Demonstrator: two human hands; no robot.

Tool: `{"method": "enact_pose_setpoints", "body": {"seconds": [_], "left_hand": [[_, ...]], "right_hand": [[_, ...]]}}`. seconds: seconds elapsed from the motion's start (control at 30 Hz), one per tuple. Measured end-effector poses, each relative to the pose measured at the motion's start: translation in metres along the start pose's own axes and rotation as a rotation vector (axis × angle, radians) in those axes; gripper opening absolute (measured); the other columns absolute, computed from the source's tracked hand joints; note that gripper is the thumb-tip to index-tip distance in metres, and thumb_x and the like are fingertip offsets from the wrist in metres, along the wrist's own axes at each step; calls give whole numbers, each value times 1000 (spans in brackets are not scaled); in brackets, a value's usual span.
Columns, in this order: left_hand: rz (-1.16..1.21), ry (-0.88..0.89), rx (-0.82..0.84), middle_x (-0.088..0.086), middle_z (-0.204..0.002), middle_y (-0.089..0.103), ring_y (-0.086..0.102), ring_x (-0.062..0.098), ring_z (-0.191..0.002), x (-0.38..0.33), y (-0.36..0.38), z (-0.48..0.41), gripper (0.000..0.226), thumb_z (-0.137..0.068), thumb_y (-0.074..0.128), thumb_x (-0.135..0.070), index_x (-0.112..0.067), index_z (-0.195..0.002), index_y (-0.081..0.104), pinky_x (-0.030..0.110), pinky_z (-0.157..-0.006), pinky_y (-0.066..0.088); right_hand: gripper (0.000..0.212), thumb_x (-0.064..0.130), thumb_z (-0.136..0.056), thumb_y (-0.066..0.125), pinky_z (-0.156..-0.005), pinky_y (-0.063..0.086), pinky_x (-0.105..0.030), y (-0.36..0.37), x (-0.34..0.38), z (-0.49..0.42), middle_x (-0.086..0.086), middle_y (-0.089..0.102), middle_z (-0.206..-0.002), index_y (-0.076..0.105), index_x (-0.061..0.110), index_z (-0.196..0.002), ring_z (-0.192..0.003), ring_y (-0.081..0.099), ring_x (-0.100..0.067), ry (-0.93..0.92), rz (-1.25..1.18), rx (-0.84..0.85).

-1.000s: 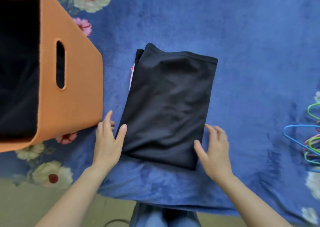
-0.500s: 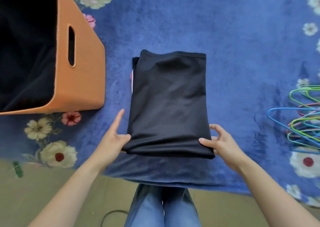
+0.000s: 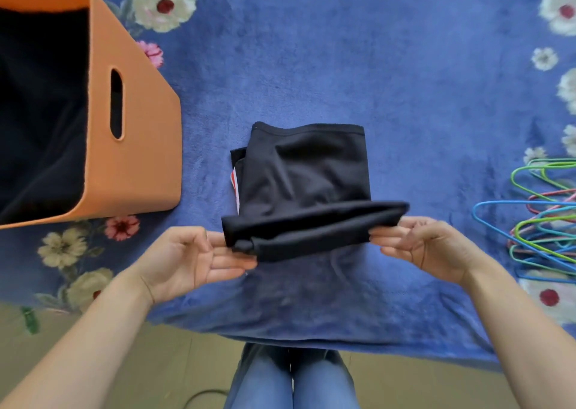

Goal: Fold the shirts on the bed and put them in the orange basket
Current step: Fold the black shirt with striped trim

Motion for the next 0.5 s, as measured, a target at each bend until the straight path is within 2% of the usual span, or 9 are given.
{"method": "enact_pose_setpoints", "body": {"seconds": [0.03, 0.1, 0.17, 0.2, 0.23, 0.3, 0.37, 0.43, 0.5], "left_hand": [[-90, 34, 10, 27, -108, 67, 68, 32, -97, -12, 2, 0, 55, -46, 60, -5, 4, -99, 72, 33, -77, 58], [-399, 93, -61, 15, -102, 72, 69, 21, -96, -33, 3, -4, 41, -55, 71, -4, -7, -95, 75, 26, -80, 53], [-787, 189, -240, -1, -86, 72, 66, 11, -81, -53, 6, -8, 26, -63, 79, -22, -14, -87, 75, 23, -78, 45], [-937, 266, -370, -6, -83, 68, 61, 8, -77, -63, 4, -11, 24, -68, 81, -30, -17, -86, 72, 22, -75, 41], [-1037, 364, -499, -8, -89, 61, 56, 6, -81, -73, 4, -12, 22, -74, 79, -33, -20, -88, 69, 19, -75, 39], [-1069, 577, -550, -14, -113, 48, 42, 2, -109, -81, 17, -13, 16, -87, 65, -36, -33, -102, 63, 14, -90, 32], [-932, 709, -467, -29, -124, 46, 35, -11, -121, -84, 26, -20, 19, -94, 50, -40, -45, -112, 53, 6, -99, 28], [-788, 773, -502, -38, -108, 58, 48, -20, -105, -85, 27, -25, 24, -93, 40, -40, -43, -113, 52, 2, -89, 36], [-734, 829, -642, -42, -95, 59, 52, -22, -94, -88, 24, -30, 26, -94, 34, -38, -36, -112, 53, 0, -80, 37]], "right_hand": [[70, 25, -19, 94, -62, 57, -24, 5, 11, -3, -11, 73, -84, 78, 6, -85, -81, 72, -22, -10, 55, 6], [61, 37, -32, 95, -55, 53, -20, 6, 32, -14, -8, 71, -77, 74, 10, -83, -62, 68, -16, -46, 185, -44], [39, 35, -57, 85, -51, 40, -20, 4, 50, -22, -1, 56, -62, 69, 11, -82, -48, 46, -10, -109, 315, -125], [24, 29, -68, 78, -53, 32, -21, 2, 59, -26, 2, 50, -60, 69, 11, -81, -49, 36, -10, -152, 370, -170], [12, 24, -76, 73, -57, 27, -23, 0, 67, -30, 5, 50, -61, 71, 14, -81, -52, 32, -10, -195, 410, -211], [7, 23, -81, 69, -65, 33, -24, -3, 75, -35, 7, 63, -74, 74, 19, -82, -59, 45, -10, -262, 435, -263], [19, 29, -76, 70, -82, 46, -27, 0, 79, -43, 2, 73, -98, 75, 18, -91, -86, 66, -13, -312, 329, -221], [25, 28, -75, 67, -85, 52, -27, 5, 80, -50, -4, 72, -107, 74, 16, -95, -100, 67, -18, -336, 167, -182], [25, 25, -79, 64, -80, 54, -26, 8, 82, -58, -5, 71, -106, 70, 13, -99, -98, 67, -18, -333, 84, -184]]}}
Point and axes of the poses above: each hand's wrist, its own z-axis away from the middle knuckle, its own y-axis out of the palm, x = y × z, the point moved 8 cm from there along -z, towards the middle knuckle
